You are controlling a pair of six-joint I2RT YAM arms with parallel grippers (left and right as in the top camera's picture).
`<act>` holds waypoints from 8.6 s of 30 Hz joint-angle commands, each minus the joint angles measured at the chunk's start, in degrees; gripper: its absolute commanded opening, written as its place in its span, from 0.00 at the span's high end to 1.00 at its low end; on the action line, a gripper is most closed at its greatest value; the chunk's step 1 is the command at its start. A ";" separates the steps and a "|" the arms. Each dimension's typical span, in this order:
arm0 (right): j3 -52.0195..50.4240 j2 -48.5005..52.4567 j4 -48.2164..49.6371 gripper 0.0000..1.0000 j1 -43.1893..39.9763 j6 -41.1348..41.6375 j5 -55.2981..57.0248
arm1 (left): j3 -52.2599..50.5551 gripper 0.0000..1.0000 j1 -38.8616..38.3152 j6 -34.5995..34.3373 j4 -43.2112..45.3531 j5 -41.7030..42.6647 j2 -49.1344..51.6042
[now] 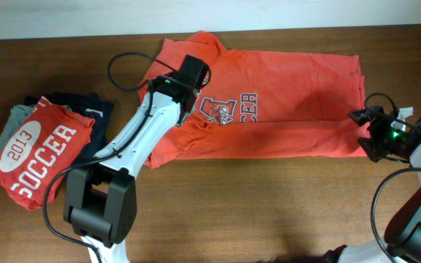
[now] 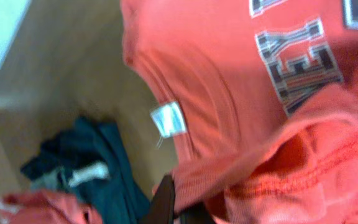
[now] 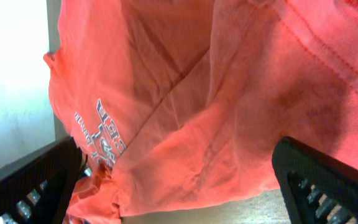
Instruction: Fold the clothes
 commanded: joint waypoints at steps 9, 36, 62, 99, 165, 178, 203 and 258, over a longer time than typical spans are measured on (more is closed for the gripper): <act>0.63 0.13 0.24 0.01 -0.20 -1.03 0.11 | 0.72 0.98 5.46 10.78 8.92 4.50 -0.42; 0.63 0.13 -0.22 0.01 -0.20 -1.01 -0.57 | 1.62 0.40 7.28 10.27 15.37 8.74 -0.17; 0.63 0.13 -4.76 0.01 -0.15 -8.94 3.19 | -11.10 0.35 15.61 -20.57 -4.20 30.67 -0.11; 0.63 0.13 -5.86 0.58 -0.15 -11.52 12.72 | -19.04 0.99 21.86 -14.56 10.58 40.81 0.00; 1.70 6.78 -8.00 0.96 -1.40 0.57 39.21 | -19.04 0.99 22.14 -14.53 9.84 34.07 -0.02; 4.44 6.67 -12.13 0.96 -5.73 -0.02 37.03 | -18.40 0.99 22.99 -14.51 9.35 33.88 -0.13; 16.52 2.16 -21.44 0.41 -4.94 -11.52 20.41 | -5.86 0.55 20.09 -4.07 8.31 43.17 -7.23; 17.46 30.40 32.15 0.37 57.42 -0.26 11.23 | -5.86 0.65 19.08 -3.96 15.65 47.71 12.15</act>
